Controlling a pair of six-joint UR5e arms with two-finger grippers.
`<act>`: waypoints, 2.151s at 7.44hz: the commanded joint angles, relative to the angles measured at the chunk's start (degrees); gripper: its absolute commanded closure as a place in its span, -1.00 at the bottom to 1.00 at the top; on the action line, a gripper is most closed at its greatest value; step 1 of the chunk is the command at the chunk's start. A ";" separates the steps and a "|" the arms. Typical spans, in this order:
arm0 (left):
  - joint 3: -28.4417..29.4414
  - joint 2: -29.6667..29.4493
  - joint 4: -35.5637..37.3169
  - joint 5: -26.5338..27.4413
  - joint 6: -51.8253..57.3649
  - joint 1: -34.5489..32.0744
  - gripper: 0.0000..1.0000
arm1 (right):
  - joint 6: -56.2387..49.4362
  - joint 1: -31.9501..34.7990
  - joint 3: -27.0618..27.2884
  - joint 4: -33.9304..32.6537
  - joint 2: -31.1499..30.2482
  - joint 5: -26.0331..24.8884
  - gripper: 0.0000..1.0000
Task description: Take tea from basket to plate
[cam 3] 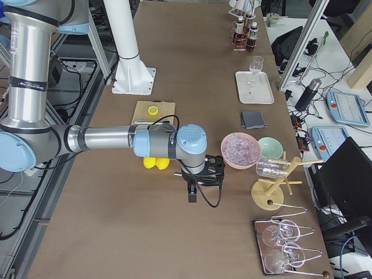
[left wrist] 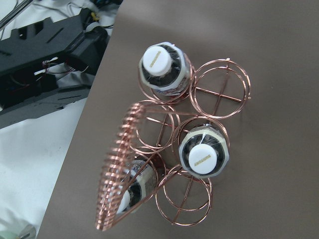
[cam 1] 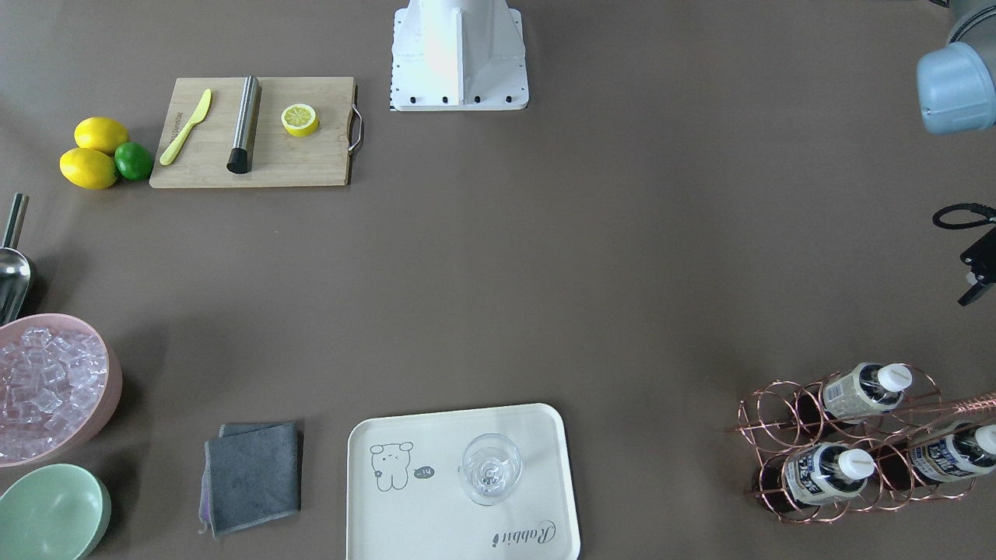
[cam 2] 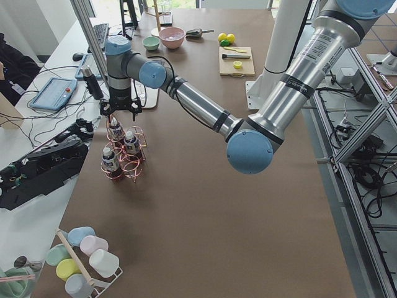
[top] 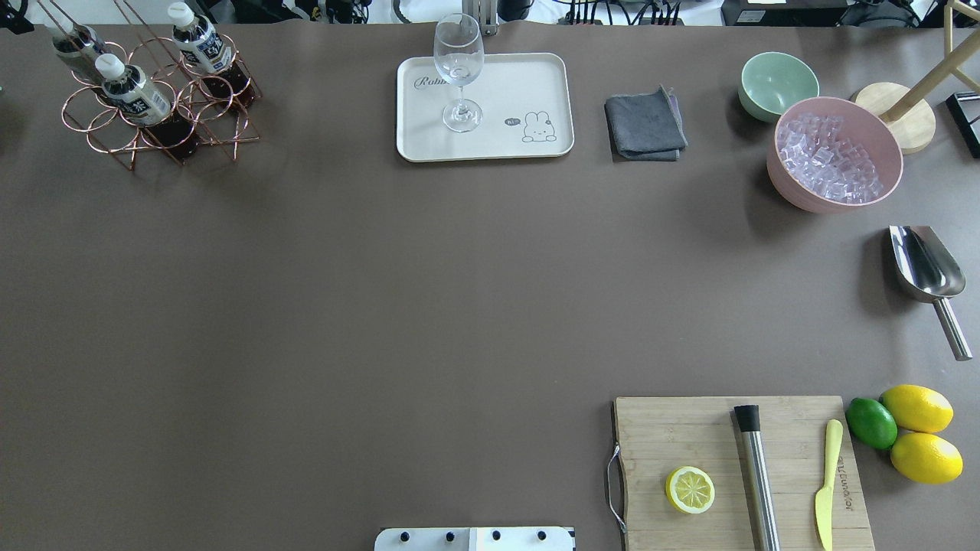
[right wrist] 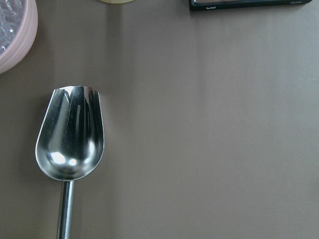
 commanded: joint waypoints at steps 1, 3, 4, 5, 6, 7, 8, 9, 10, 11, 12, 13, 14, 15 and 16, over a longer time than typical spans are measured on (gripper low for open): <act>15.21 -8.97 0.42 -7.88 13.69 -2.95 -0.97 | 0.00 0.03 -0.09 -0.09 0.00 0.00 -1.00; 16.85 -10.06 0.94 -8.42 17.75 -4.37 -0.97 | 0.00 0.03 -0.10 -0.09 0.00 0.00 -1.00; 16.94 -10.67 0.94 -8.34 18.12 -4.47 -0.97 | 0.00 -0.06 -0.10 -0.09 -0.09 0.00 -1.00; 16.94 -10.50 0.94 -8.42 18.21 -4.29 -0.97 | 0.00 -0.06 -0.10 -0.09 -0.09 0.00 -1.00; 17.12 -10.16 0.85 -8.51 18.21 -4.12 -0.97 | 0.00 -0.06 -0.10 -0.09 0.00 0.00 -1.00; 17.38 -10.06 0.85 -8.60 18.21 -3.94 -0.97 | 0.00 0.03 -0.10 -0.09 -0.09 0.00 -1.00; 18.08 -10.06 0.68 -8.60 18.21 -3.68 -0.97 | 0.00 0.03 -0.18 -0.09 -0.09 0.00 -1.00; 18.09 -10.06 0.50 -8.51 18.12 -2.63 -0.97 | 0.00 -0.06 -0.10 -0.09 -0.09 0.00 -1.00; 18.09 -10.06 0.41 -8.51 17.60 -1.84 -0.97 | 0.00 -0.06 -0.18 -0.09 -0.09 0.00 -1.00; 18.09 -9.98 0.41 -8.51 17.77 -1.66 -0.97 | 0.00 -0.06 -0.44 -0.09 -0.09 0.00 -1.00; 18.43 -10.06 0.33 -8.51 18.12 -1.65 -0.88 | 0.00 -0.06 -0.80 0.00 -0.09 0.08 -1.00; 18.44 -10.06 0.41 -8.51 18.21 -1.39 0.25 | 0.00 -0.06 -0.89 0.00 0.00 0.08 -1.00; 18.35 -10.24 0.41 -8.51 18.12 -1.39 0.99 | 0.00 -0.06 -0.89 0.00 0.00 0.08 -1.00; 18.26 -10.59 0.59 -8.42 18.12 -0.78 1.00 | 0.00 -0.06 -0.89 -0.09 0.00 0.08 -1.00; 17.91 -11.11 0.59 -8.42 18.21 -0.69 1.00 | 0.00 -0.06 -0.89 0.00 0.00 0.08 -1.00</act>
